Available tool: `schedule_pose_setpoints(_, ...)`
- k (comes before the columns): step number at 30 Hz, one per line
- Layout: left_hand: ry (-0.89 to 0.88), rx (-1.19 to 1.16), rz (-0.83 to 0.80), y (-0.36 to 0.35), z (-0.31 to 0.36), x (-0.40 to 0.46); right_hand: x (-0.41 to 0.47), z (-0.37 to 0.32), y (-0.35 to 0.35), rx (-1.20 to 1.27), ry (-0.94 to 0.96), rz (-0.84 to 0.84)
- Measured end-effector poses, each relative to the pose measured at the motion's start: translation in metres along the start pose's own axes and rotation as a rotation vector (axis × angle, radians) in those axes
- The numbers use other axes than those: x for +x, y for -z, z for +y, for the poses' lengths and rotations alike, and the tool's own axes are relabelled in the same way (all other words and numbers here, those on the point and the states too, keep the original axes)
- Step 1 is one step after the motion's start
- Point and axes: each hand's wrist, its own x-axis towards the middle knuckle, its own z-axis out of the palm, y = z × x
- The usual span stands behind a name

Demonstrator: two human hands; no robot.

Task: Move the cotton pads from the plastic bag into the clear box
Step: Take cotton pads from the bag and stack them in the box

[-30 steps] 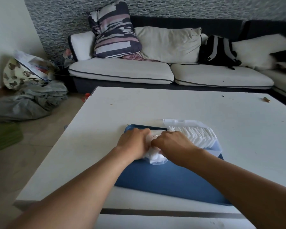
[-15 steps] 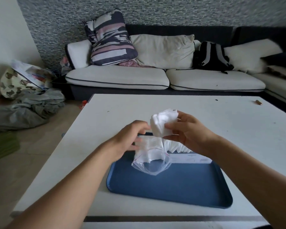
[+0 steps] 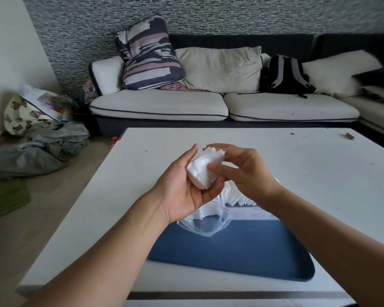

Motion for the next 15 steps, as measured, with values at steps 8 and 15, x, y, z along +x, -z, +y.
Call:
schedule_pose_setpoints(8, -0.074, 0.011, 0.014, 0.003, 0.004, 0.000, 0.007, -0.004, 0.009, -0.004, -0.061, -0.014)
schedule_pose_setpoints(15, 0.016, 0.128, 0.011, -0.003, 0.000, -0.009, 0.008, -0.005, 0.019, -0.203, -0.178, -0.148)
